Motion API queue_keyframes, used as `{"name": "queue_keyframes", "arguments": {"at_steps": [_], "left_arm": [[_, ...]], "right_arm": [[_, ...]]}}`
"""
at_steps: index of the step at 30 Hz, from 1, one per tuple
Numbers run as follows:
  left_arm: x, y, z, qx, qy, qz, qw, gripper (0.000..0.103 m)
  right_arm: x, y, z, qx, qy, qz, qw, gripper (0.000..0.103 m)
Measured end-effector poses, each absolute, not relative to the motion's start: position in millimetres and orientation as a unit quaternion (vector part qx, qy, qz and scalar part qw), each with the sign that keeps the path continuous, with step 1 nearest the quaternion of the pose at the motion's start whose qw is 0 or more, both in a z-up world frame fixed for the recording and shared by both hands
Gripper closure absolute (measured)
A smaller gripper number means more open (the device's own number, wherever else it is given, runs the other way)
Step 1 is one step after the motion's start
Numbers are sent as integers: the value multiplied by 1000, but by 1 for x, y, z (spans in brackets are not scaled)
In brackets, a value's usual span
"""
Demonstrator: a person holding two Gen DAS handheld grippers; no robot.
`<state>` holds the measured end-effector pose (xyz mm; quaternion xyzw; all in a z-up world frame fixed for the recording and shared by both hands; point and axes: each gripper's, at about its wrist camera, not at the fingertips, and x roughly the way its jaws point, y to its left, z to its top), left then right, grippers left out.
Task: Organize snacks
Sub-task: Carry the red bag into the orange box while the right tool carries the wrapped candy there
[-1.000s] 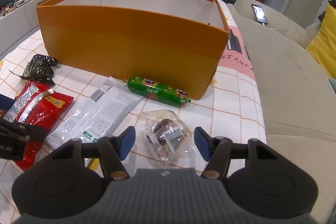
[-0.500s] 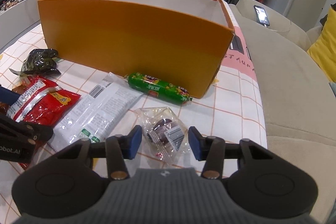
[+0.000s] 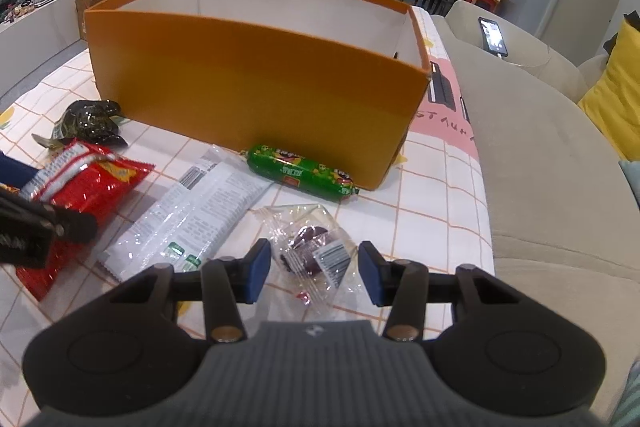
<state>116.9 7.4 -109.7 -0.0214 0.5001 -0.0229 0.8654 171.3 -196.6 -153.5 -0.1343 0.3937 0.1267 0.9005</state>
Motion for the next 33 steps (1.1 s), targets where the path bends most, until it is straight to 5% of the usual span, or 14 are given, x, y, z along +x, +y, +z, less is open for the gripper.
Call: {"name": "queue_keyframes", "arguments": {"at_steps": [17,33], "left_arm": [[118,22,-15,-69,451,-76,887,26],[235,24,39,-73,438,-104,890,26]], "right_arm": [[142,-202,-70,-85,361,157,915,60],[258,-178,5,-109,334,203,914,61]]}}
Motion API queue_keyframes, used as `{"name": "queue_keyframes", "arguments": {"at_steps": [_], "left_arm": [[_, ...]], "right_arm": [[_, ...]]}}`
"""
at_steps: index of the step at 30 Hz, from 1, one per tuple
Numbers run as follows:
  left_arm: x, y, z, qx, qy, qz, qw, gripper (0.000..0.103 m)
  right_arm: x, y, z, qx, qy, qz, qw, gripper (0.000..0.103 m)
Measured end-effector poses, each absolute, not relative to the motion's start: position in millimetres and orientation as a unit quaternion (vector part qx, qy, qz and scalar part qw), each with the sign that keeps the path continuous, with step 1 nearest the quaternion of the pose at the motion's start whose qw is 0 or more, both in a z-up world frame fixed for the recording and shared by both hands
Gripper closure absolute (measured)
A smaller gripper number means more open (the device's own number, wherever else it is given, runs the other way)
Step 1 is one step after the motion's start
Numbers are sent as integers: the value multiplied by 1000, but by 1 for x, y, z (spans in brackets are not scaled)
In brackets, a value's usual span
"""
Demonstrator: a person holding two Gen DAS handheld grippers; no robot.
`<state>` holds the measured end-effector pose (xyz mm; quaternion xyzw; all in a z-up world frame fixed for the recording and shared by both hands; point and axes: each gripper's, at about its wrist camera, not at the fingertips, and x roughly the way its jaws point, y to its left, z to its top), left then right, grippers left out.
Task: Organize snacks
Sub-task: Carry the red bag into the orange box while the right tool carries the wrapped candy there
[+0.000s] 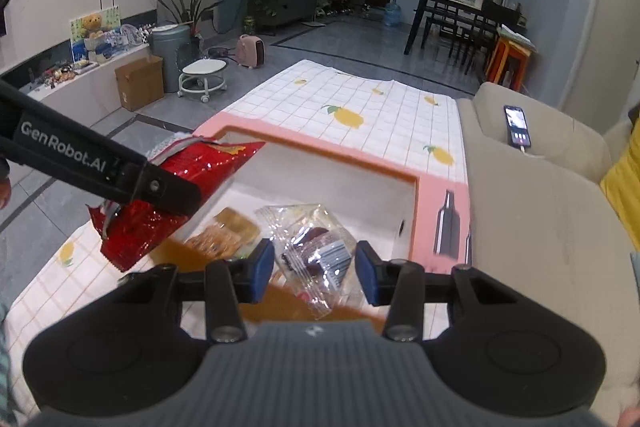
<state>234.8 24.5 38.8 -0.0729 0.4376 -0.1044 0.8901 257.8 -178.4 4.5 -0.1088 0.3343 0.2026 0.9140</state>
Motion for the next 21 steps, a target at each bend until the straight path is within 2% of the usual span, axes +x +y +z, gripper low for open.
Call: {"name": "queue_keyframes", "arguments": {"at_steps": [7,15,21], "left_arm": [[288,26,20,-57,466,-93,878,26],[341,34,-40,-66,535,-83,838,26],[366,29,-76,-54,565,-69,821,26]], "right_arm": [[327,-166,-15,-114,383,201,894,61],[390,-151,-66,-112,479,225,841,61],[414,-135,-95,-151,503,237,817,61]]}}
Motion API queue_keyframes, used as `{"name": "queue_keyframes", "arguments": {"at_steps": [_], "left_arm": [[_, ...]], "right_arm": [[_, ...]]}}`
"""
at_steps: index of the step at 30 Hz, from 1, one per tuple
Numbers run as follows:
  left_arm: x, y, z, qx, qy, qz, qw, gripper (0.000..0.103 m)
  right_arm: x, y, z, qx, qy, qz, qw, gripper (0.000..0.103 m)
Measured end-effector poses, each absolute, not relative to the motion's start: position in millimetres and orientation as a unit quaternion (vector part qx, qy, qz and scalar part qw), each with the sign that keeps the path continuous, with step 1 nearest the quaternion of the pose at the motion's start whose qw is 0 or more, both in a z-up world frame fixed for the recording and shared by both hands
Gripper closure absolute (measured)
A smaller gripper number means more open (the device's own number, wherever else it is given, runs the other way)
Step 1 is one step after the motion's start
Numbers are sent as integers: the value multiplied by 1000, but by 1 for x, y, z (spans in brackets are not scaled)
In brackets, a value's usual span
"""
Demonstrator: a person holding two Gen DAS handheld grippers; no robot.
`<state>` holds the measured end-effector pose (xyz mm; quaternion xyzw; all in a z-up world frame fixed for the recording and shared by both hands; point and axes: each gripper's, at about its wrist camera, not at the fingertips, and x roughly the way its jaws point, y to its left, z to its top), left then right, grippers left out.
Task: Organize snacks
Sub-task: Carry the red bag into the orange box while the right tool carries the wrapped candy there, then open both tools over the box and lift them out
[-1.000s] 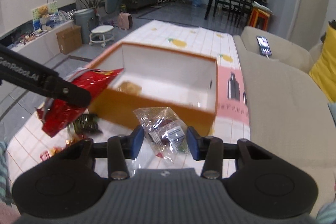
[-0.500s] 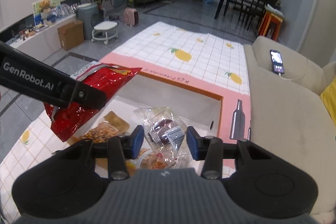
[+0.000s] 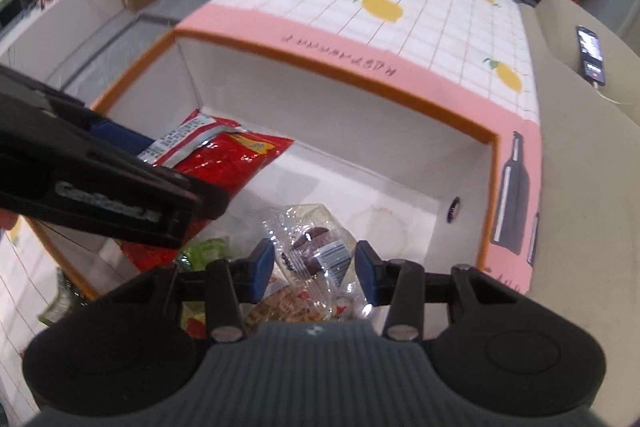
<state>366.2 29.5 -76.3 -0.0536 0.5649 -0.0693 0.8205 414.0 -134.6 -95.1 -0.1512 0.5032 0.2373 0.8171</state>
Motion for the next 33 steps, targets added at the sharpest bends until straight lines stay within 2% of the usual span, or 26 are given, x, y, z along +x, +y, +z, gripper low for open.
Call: {"name": "queue_keyframes", "arguments": {"at_steps": [15,18,24,29,33], "left_arm": [[385,28,-115,-46,596,-61,799,25],[387,27,-116,-45,595,-58,800,22],[383,31,-109,-63,586,-62,806,16],[378,32,-97,-66,577,-60,812,16],[370,33,-83,-62,569,-60,818,16]], "right_arm": [[437,-117,-134,-186,543,248,780,60],[437,-116,-135,-185,545,246,780,59],[437,-116,-133,-178,546,244,781,56],[433,-115,-124,-177,538,244,787,48],[427,-116,-113,-178,532,242,791,47]]}}
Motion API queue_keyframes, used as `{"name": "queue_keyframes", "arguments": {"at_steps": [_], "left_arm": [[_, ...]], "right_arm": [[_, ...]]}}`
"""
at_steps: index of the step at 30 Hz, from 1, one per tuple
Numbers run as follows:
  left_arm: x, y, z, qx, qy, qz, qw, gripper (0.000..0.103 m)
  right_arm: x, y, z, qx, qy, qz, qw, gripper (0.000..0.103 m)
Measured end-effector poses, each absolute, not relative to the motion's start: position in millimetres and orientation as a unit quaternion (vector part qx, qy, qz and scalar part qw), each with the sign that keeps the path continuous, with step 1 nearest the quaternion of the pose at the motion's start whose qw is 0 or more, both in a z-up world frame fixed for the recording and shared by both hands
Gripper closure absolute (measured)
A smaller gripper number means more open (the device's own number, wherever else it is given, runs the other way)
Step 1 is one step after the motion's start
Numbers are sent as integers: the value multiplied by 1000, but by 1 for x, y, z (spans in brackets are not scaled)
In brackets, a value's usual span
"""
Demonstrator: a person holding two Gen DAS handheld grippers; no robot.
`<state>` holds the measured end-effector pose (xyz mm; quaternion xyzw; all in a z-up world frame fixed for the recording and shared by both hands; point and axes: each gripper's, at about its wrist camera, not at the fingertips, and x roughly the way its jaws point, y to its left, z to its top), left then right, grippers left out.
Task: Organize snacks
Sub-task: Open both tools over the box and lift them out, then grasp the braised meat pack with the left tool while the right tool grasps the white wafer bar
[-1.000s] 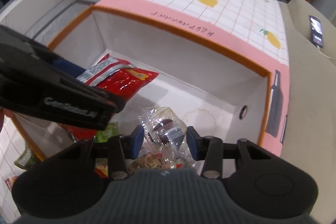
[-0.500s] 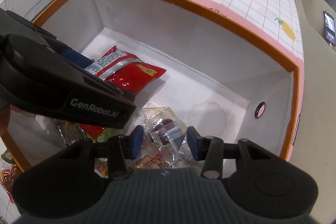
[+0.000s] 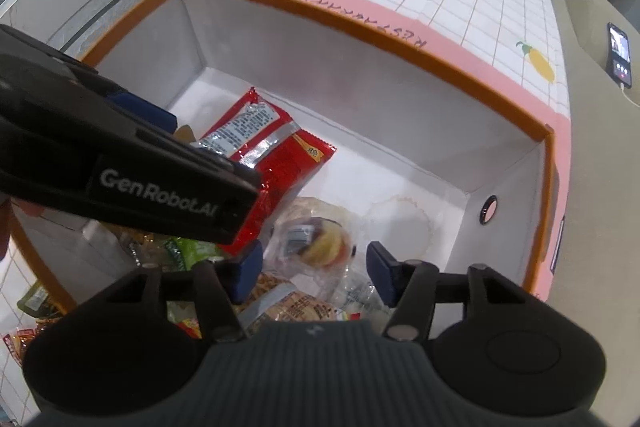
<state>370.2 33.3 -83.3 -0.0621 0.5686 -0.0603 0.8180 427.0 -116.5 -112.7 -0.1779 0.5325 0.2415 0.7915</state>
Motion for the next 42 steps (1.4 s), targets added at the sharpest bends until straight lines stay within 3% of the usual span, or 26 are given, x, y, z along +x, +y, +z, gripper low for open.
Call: {"name": "queue_keyframes", "arguments": {"at_steps": [3,24,33,42], "left_arm": [[362,32,-70,-50,563,-54,823,16],[213,24,37,48,388,-58,918,16],[145,29,27,45,369,-36,928,16],[99,47,-14,13,418,-38,907,16]], "right_arm": [[422,-118,-102,-177,527,238,796,41],[309,-163,-3,-43,444,217,868,39],[231,-182,-8,17,405,179,896,39],[166,-190,-42,52,393,124,910,39]]}}
